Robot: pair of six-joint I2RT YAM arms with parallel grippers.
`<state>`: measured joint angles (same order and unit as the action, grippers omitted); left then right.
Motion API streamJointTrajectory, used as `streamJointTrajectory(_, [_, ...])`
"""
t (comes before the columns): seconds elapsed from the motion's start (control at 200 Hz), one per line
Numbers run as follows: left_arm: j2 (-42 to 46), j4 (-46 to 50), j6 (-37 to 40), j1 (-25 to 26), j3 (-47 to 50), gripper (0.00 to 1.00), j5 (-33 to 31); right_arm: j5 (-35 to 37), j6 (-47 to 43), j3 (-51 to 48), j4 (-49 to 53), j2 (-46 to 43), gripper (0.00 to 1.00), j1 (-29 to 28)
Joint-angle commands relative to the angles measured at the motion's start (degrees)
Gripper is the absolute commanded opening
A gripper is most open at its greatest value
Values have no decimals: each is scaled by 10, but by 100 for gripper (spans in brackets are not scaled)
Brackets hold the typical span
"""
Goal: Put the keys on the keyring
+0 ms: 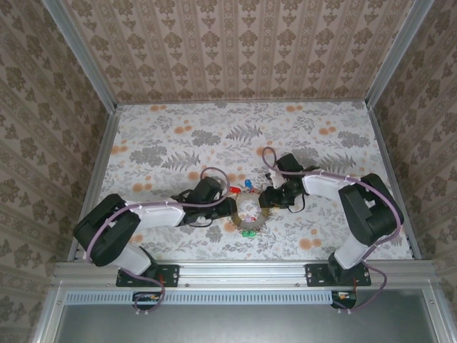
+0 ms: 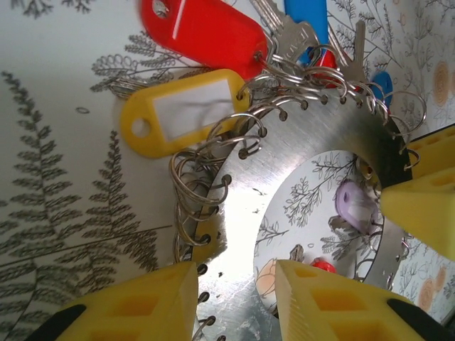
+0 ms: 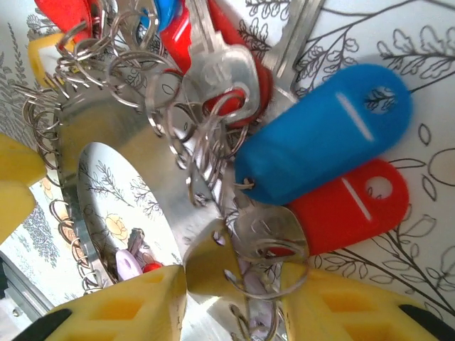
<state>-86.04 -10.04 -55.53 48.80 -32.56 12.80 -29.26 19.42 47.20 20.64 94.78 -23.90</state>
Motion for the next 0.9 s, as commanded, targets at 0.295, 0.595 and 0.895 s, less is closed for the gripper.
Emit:
streamJointTrajectory(0.295, [7,32,19,4,-2,36,-26,-46,-1,-11,-28,-36,9,13])
streamJointTrajectory(0.595, [173,53,65,-7,11,62,-162,-129,107,-52,-159,-185,0,68])
streamJointTrajectory(0.895, [278,-100,25,-103,65,100,-73,-73,283,-115,-440,-297,0,83])
